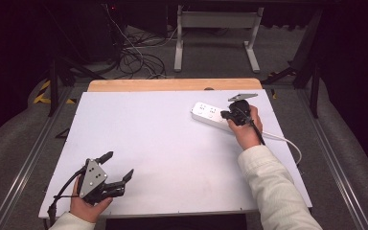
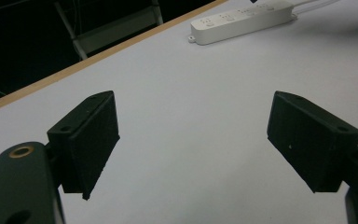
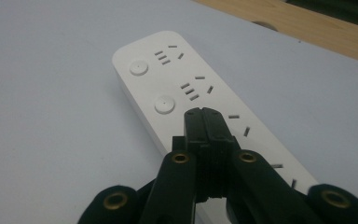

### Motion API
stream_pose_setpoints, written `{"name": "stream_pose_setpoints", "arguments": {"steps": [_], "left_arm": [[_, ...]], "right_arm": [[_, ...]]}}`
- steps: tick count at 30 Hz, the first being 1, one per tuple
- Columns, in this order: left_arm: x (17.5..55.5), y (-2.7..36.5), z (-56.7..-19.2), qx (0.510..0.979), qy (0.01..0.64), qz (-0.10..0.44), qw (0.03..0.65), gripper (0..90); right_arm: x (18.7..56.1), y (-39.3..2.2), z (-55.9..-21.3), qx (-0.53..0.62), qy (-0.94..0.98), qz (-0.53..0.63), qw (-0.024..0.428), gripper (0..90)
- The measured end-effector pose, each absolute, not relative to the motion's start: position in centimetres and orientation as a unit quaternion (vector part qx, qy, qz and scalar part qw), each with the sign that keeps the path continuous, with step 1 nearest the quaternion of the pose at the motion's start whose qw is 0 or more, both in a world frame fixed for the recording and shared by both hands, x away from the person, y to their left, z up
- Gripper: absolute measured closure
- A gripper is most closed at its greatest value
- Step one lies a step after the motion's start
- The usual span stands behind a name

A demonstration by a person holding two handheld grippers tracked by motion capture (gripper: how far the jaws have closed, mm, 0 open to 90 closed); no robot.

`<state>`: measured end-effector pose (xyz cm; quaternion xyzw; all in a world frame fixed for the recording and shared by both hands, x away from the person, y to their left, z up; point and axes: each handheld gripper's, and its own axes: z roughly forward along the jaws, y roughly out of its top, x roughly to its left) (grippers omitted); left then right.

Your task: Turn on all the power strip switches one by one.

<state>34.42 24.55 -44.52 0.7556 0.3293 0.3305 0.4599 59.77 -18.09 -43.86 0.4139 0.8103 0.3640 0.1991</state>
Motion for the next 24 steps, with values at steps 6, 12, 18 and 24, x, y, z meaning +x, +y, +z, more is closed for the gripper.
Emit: {"name": "stream_pose_setpoints", "arguments": {"steps": [6, 12, 18, 24], "left_arm": [[34.4, 24.5, -44.5, 0.756, 0.329, 0.330, 0.460, 16.9], [34.4, 24.5, -44.5, 0.756, 0.328, 0.331, 0.460, 16.9], [34.4, 24.5, -44.5, 0.757, 0.326, 0.333, 0.458, 16.9], [34.4, 24.6, -44.5, 0.757, 0.325, 0.333, 0.458, 16.8]], "right_arm": [[60.3, -17.8, -44.6, 0.420, 0.810, 0.362, 0.194, 90.0], [60.4, -17.9, -44.9, 0.421, 0.810, 0.358, 0.195, 90.0], [60.5, -17.7, -45.0, 0.420, 0.811, 0.357, 0.197, 90.0], [60.6, -17.7, -45.3, 0.422, 0.814, 0.350, 0.194, 90.0]]}}
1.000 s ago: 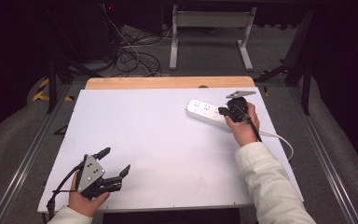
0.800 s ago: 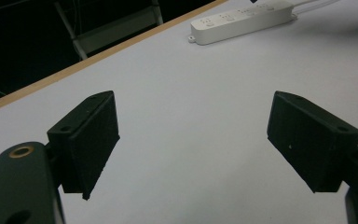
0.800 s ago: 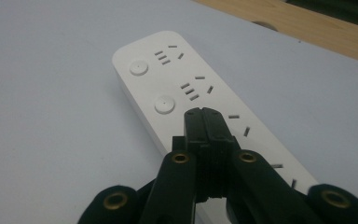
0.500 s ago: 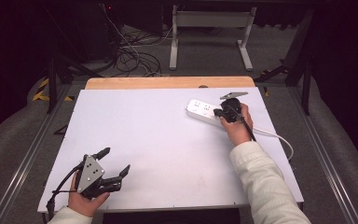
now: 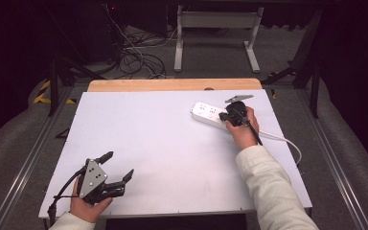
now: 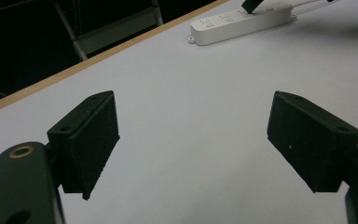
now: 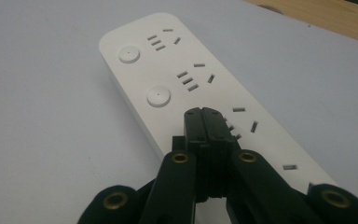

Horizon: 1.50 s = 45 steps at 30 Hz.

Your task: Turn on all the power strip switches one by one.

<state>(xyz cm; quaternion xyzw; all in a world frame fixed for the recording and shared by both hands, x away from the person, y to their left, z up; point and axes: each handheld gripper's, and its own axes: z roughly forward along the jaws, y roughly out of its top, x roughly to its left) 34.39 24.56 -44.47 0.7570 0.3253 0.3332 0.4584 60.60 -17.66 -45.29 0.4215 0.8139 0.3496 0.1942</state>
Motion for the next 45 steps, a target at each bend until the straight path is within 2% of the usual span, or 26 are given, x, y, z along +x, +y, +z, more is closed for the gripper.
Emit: {"name": "stream_pose_setpoints", "arguments": {"steps": [45], "left_arm": [[34.30, 24.58, -44.45, 0.755, 0.327, 0.330, 0.464, 16.9]], "right_arm": [[60.52, -17.39, -45.80, 0.443, 0.803, 0.348, 0.194, 90.0]]}}
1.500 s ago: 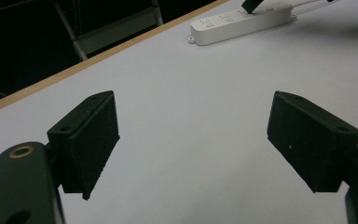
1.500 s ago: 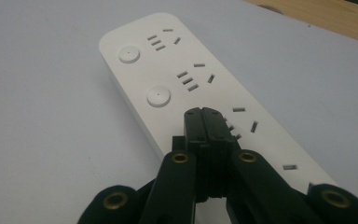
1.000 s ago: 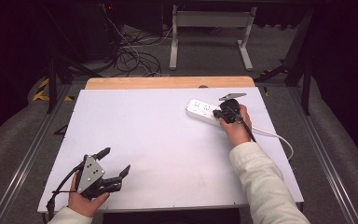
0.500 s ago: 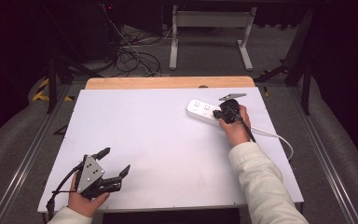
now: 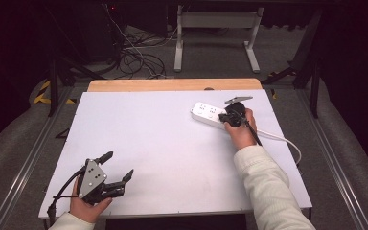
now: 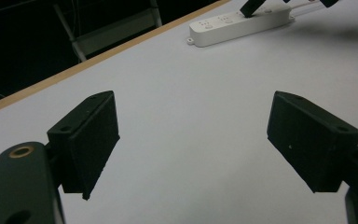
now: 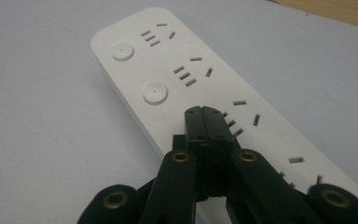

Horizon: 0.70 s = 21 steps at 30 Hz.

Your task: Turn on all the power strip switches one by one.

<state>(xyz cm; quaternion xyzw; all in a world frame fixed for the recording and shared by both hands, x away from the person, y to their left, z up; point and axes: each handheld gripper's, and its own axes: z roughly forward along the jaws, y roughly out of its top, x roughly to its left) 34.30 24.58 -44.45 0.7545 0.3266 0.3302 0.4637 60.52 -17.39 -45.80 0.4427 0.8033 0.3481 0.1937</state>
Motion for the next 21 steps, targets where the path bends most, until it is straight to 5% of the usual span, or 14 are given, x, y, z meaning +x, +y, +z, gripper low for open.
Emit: {"name": "stream_pose_setpoints", "arguments": {"steps": [9, 21], "left_arm": [[34.4, 24.6, -44.4, 0.757, 0.325, 0.332, 0.460, 16.9], [34.3, 24.6, -44.4, 0.755, 0.326, 0.331, 0.463, 16.9]], "right_arm": [[59.3, -17.7, -42.8, 0.403, 0.778, 0.418, 0.240, 90.0], [59.8, -15.8, -41.5, 0.390, 0.791, 0.415, 0.225, 90.0]]}}
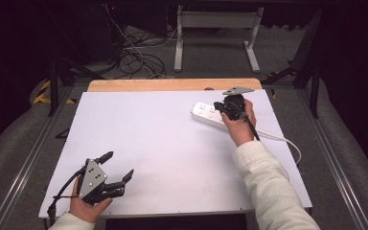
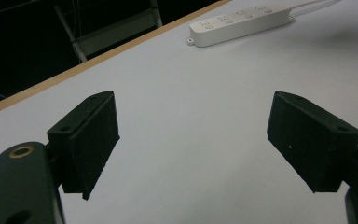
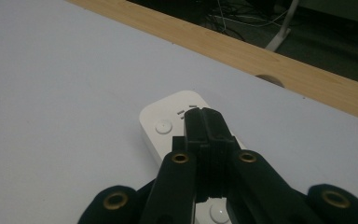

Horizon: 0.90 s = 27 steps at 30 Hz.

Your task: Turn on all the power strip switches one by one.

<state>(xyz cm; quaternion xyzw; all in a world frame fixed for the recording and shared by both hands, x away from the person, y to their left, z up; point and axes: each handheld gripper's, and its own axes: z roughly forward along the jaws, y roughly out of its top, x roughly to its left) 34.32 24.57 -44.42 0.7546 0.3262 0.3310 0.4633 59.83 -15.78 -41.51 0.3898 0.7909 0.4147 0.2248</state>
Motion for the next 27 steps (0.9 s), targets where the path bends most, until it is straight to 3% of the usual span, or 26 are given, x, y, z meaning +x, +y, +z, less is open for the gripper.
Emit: {"name": "stream_pose_setpoints", "arguments": {"steps": [27], "left_arm": [[34.4, 24.6, -44.5, 0.756, 0.328, 0.329, 0.461, 16.8]], "right_arm": [[61.9, -13.9, -44.7, 0.401, 0.814, 0.368, 0.203, 90.0]]}}
